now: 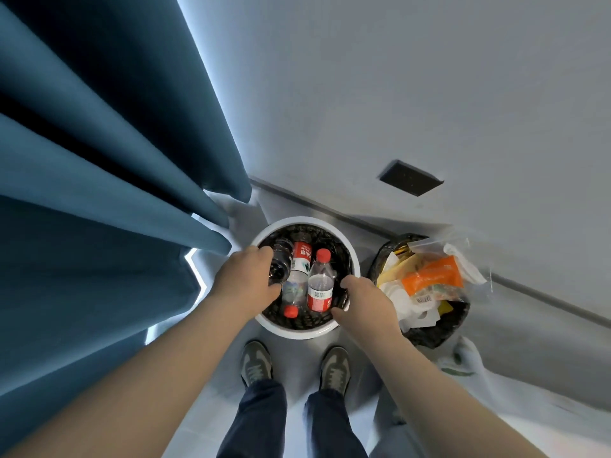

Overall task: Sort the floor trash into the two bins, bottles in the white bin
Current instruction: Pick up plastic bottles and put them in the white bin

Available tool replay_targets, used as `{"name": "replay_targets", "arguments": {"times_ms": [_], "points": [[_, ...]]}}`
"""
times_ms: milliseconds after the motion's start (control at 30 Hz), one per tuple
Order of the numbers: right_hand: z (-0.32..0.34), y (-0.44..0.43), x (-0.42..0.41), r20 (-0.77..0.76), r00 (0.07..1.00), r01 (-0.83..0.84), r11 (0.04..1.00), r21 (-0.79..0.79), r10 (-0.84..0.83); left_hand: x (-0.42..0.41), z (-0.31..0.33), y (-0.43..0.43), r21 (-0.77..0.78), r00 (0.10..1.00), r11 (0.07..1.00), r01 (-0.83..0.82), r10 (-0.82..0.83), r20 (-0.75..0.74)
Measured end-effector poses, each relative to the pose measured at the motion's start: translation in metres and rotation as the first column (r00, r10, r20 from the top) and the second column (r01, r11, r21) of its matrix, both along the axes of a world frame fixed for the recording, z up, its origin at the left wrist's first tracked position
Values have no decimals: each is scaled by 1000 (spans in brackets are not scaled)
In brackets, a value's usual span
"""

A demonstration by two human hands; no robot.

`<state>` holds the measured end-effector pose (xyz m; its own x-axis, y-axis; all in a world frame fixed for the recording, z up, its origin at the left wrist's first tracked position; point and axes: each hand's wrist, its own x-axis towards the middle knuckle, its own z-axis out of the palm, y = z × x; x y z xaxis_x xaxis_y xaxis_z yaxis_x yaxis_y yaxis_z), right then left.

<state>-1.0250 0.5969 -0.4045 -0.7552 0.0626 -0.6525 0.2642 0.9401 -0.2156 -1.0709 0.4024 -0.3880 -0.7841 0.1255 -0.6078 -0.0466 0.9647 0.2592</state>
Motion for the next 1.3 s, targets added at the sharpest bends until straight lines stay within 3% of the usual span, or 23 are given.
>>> {"name": "replay_targets", "arguments": {"times_ms": [100,333,667,1000,1300], "points": [[51,0,3,-4,997,-73,997,10,73,11,46,-6,-54,997,997,58,-55,45],[197,-7,13,-62,987,-151,986,-76,146,38,171,-18,22,1000,1000,-22,22,21],[379,-7,20,-335,883,-365,930,-46,330,91,342,-26,78,988,994,-79,88,-123],[473,-1,-2,-394,718,-635,771,-34,574,123,432,-7,157,896,931,-330,361,-260],[527,-31,-14,-482,499,-835,549,-43,720,157,481,5,173,740,829,-531,554,-382]]}}
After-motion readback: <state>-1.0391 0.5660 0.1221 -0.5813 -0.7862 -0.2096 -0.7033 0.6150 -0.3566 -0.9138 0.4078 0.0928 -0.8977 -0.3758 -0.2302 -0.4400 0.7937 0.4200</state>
